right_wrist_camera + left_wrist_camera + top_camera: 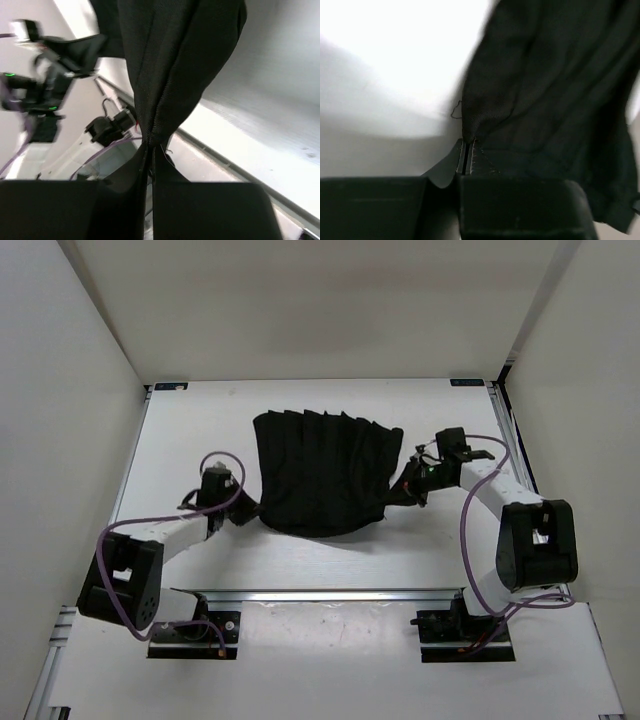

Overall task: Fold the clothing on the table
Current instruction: Fold the skirt

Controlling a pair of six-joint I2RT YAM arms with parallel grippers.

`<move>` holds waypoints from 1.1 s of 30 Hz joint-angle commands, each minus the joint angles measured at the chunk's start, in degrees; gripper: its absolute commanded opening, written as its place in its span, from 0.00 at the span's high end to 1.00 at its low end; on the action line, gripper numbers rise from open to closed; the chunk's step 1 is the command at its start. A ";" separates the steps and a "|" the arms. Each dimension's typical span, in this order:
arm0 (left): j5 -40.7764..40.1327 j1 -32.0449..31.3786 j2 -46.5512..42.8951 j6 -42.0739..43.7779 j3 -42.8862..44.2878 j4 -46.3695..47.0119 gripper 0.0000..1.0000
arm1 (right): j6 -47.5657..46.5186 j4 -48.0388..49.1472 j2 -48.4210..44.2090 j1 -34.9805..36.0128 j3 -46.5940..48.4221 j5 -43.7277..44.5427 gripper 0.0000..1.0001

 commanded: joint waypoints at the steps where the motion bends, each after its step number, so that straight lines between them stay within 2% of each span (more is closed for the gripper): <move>1: 3.43 4.37 -1.91 6.84 14.40 -4.48 1.00 | -5.79 -2.45 0.34 -0.76 8.70 4.36 1.00; 2: 5.79 6.39 -0.95 7.81 16.54 -5.12 1.00 | -6.16 -3.07 1.04 -1.63 10.04 5.84 1.00; 4: 8.09 7.99 1.51 10.19 27.58 -7.14 1.00 | -8.09 -3.94 2.53 -3.03 16.70 9.27 1.00; 5: 8.80 8.78 3.34 10.46 30.16 -7.67 1.00 | -8.79 -4.21 3.59 -3.91 18.99 10.24 1.00; 7: 10.28 9.83 6.69 9.85 38.32 -6.80 1.00 | -10.81 -6.49 5.52 -5.92 27.94 13.32 1.00; 10: 14.51 11.77 8.81 6.25 40.21 -1.89 1.00 | -13.44 -7.81 6.93 -6.99 37.88 17.53 1.00; 13: 14.69 11.87 7.33 6.76 37.50 -0.38 1.00 | -17.22 -9.49 7.03 -6.46 41.69 20.35 1.00; 16: 15.21 11.77 3.91 6.86 31.44 2.15 1.00 | -19.86 -8.96 4.31 -4.63 37.50 23.34 0.99; 19: 20.40 10.90 -1.36 4.76 24.85 9.81 1.00 | -23.54 -11.59 0.53 -1.21 33.01 25.36 1.00; 22: 22.95 9.49 -7.60 3.78 24.56 11.14 1.00 | -26.98 -12.30 -7.90 3.98 27.22 33.33 1.00; 25: 25.58 8.53 -14.19 4.22 27.10 11.93 1.00 | -26.64 -10.72 -21.58 12.66 21.50 42.21 1.00; 28: 26.21 7.12 -20.43 7.46 31.75 8.51 1.00 | -25.41 -9.67 -31.61 16.99 17.35 46.89 1.00; 29: 24.99 6.68 -22.63 10.61 34.99 3.45 1.00 | -25.06 -9.67 -33.21 17.43 16.74 48.38 1.00; 31: 16.76 4.14 -25.62 16.60 39.84 -8.50 1.00 | -24.18 -11.24 -37.17 17.70 16.64 49.18 1.00; 33: 9.64 3.17 -28.36 20.56 43.62 -14.66 1.00 | -23.13 -13.26 -38.15 16.92 18.30 47.62 1.00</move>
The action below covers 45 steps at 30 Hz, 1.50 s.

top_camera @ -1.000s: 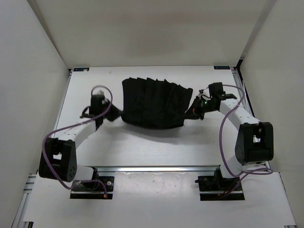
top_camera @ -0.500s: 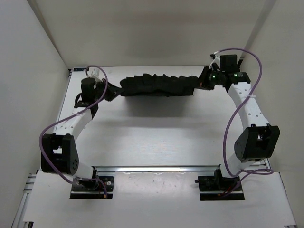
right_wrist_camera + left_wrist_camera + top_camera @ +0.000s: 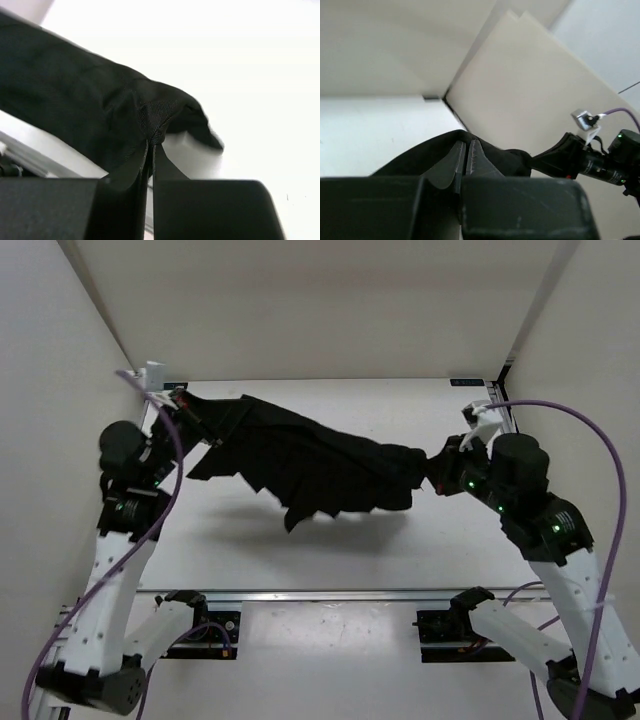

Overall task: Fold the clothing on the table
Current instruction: Fold the skirt

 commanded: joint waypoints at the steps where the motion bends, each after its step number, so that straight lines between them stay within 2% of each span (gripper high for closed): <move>1: -16.36 -1.75 -5.28 9.07 6.25 -13.80 1.00 | 0.63 -1.79 0.49 -2.51 0.67 4.29 1.00; 2: -18.43 -1.67 -4.68 10.47 7.66 -17.21 1.00 | 0.29 -1.88 1.10 -3.40 1.98 2.80 1.00; 3: -21.75 -1.93 -3.98 11.79 7.93 -18.73 1.00 | -0.24 -1.97 2.85 -6.28 3.04 -2.87 1.00; 4: -24.31 -2.19 -2.06 11.36 7.85 -19.61 1.00 | -0.16 -2.06 6.00 -9.96 3.66 -5.01 1.00; 5: -24.25 -1.67 0.05 11.19 6.80 -19.53 1.00 | -0.85 -1.71 9.34 -14.78 4.27 -11.21 1.00; 6: -23.99 -1.84 2.25 10.40 4.79 -18.14 1.00 | -0.08 0.30 10.76 -15.79 3.32 -15.27 1.00; 9: -21.53 -0.62 10.32 7.07 -2.58 -12.16 1.00 | 0.81 6.80 19.11 -16.85 0.07 -16.70 1.00; 10: -19.44 -0.01 12.53 6.27 -4.88 -8.84 1.00 | 1.77 9.26 23.56 -18.68 -0.64 -20.46 1.00; 12: -16.79 2.80 22.43 4.60 -6.48 -4.52 1.00 | 3.00 13.39 33.84 -22.56 0.06 -26.10 1.00; 16: -11.07 7.29 40.81 -3.12 -2.64 7.59 1.00 | 3.80 17.89 48.63 -25.03 8.64 -33.31 1.00; 18: -10.71 8.61 46.27 -5.60 0.63 10.69 1.00 | 4.50 17.81 56.97 -26.25 12.79 -35.34 1.00; 21: -10.55 9.40 52.53 -7.09 7.04 11.31 1.00 | 6.86 17.98 63.49 -26.52 19.03 -37.46 1.00; 23: -8.44 10.19 54.91 -8.67 7.67 13.15 1.00 | 7.40 19.38 64.91 -26.52 20.00 -38.17 1.00; 29: -0.35 12.13 52.12 -15.00 2.67 18.52 1.00 | 5.83 13.16 64.57 -26.52 21.51 -39.75 1.00; 32: 2.12 11.52 47.29 -14.13 -1.03 15.90 1.00 | 4.06 10.52 60.45 -26.43 18.35 -39.22 1.00; 37: 4.14 11.16 37.97 -17.99 -17.60 17.65 1.00 | 1.17 5.51 54.56 -25.21 9.75 -37.29 0.99; 40: 4.23 10.90 30.94 -15.55 -22.99 12.84 1.00 | 0.11 3.14 49.99 -24.42 4.39 -35.53 1.00; 45: -0.06 3.53 25.40 -11.32 -26.69 4.29 1.00 | -2.44 -2.84 47.69 -24.24 -0.11 -33.43 1.00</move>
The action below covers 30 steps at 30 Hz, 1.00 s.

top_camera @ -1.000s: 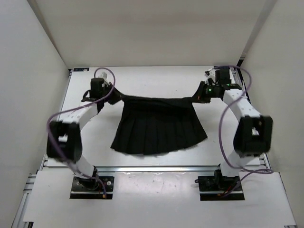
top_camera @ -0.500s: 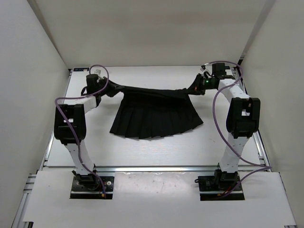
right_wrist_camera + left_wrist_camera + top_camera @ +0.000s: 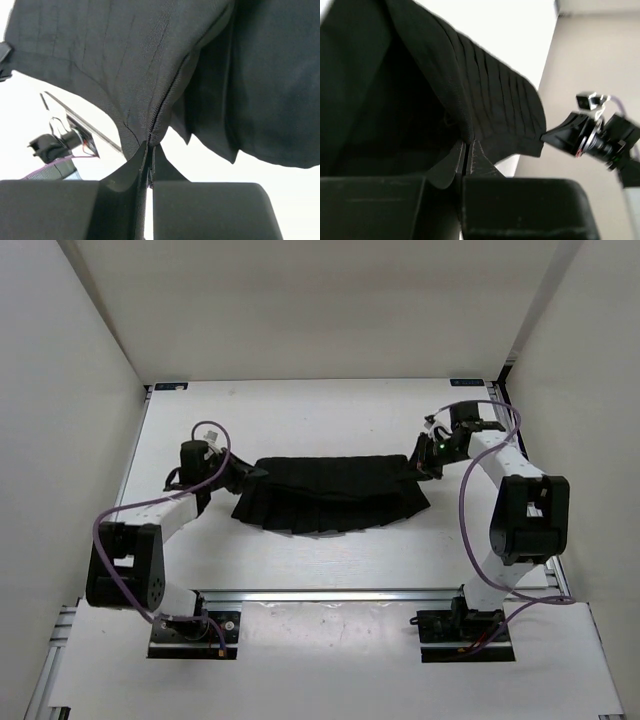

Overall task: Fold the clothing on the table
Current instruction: Fold the skirt

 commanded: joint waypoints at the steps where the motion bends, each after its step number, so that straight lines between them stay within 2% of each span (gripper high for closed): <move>1: -3.62 -3.58 -4.32 3.72 -2.76 -6.79 1.00 | -4.53 -6.67 -1.82 -0.15 -2.30 4.23 1.00; 4: -9.94 -5.78 -6.16 6.35 -4.61 -13.90 1.00 | -6.03 -9.66 0.03 0.38 -1.95 6.61 1.00; 7: -14.16 -7.19 -7.83 7.42 -7.85 -15.94 1.00 | -7.27 -11.78 2.23 2.04 -1.87 10.30 1.00; 14: -17.07 -8.07 -10.73 8.12 -10.42 -19.37 1.00 | -7.80 -16.78 4.16 6.09 -0.38 21.45 1.00; 25: -14.96 -9.30 -14.33 8.91 -9.45 -23.59 1.00 | -7.18 -18.54 6.00 4.24 1.74 26.13 0.99; 27: -14.00 -9.65 -15.56 8.82 -10.67 -24.29 0.86 | -7.01 -18.72 6.27 4.77 1.64 27.96 0.75; 28: -13.47 -9.57 -16.53 8.82 -11.11 -24.99 0.70 | -6.75 -18.98 6.36 5.21 1.39 28.93 0.63; 29: -12.94 -9.57 -18.02 8.65 -12.34 -25.26 0.42 | -6.66 -19.07 6.18 5.47 1.56 31.29 0.55; 30: -12.33 -9.48 -18.81 8.56 -12.70 -26.22 0.41 | -6.05 -19.42 6.10 5.56 1.47 33.23 0.54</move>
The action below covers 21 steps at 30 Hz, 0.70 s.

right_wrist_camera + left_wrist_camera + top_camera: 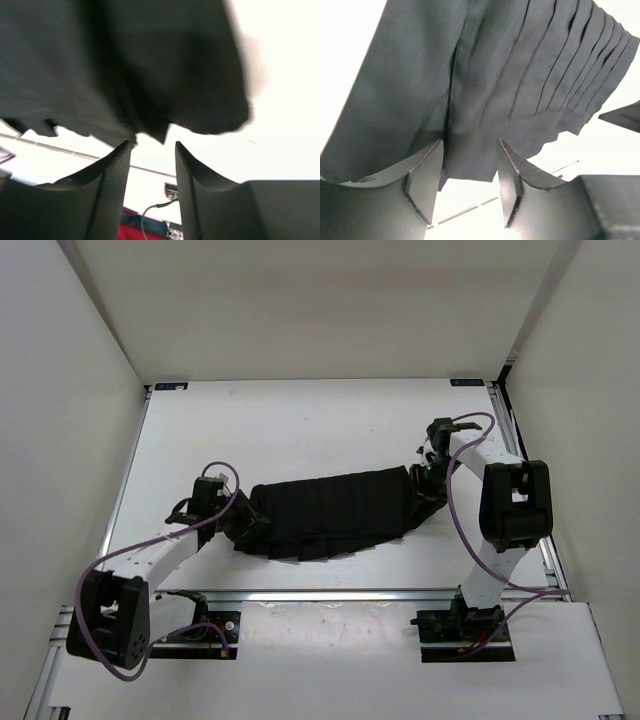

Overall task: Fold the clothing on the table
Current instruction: Fold the skirt

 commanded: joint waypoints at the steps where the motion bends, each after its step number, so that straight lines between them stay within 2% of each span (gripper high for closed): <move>1: 0.72 0.75 -5.50 0.45 -2.18 -4.24 0.42 | 0.34 -1.99 -1.13 -0.10 1.71 10.20 0.53; 5: 2.84 2.16 -10.61 -0.52 -1.40 -6.09 0.39 | 1.75 -0.23 -6.67 -0.72 3.38 12.15 0.49; 8: -0.48 3.73 -10.18 2.72 2.99 -7.49 0.40 | 0.08 1.62 -7.39 -3.17 4.88 9.61 0.45; 14: -9.71 7.17 -3.59 12.73 10.19 -7.68 0.39 | -2.90 7.23 -1.34 -5.81 5.05 -1.45 0.39; 16: -14.19 7.25 -0.35 15.11 11.69 -7.93 0.39 | -2.91 8.82 0.95 -5.81 5.66 -2.52 0.40; 21: -18.60 8.04 3.35 18.64 13.10 -8.90 0.41 | -3.70 12.87 6.14 -7.03 7.52 -6.65 0.38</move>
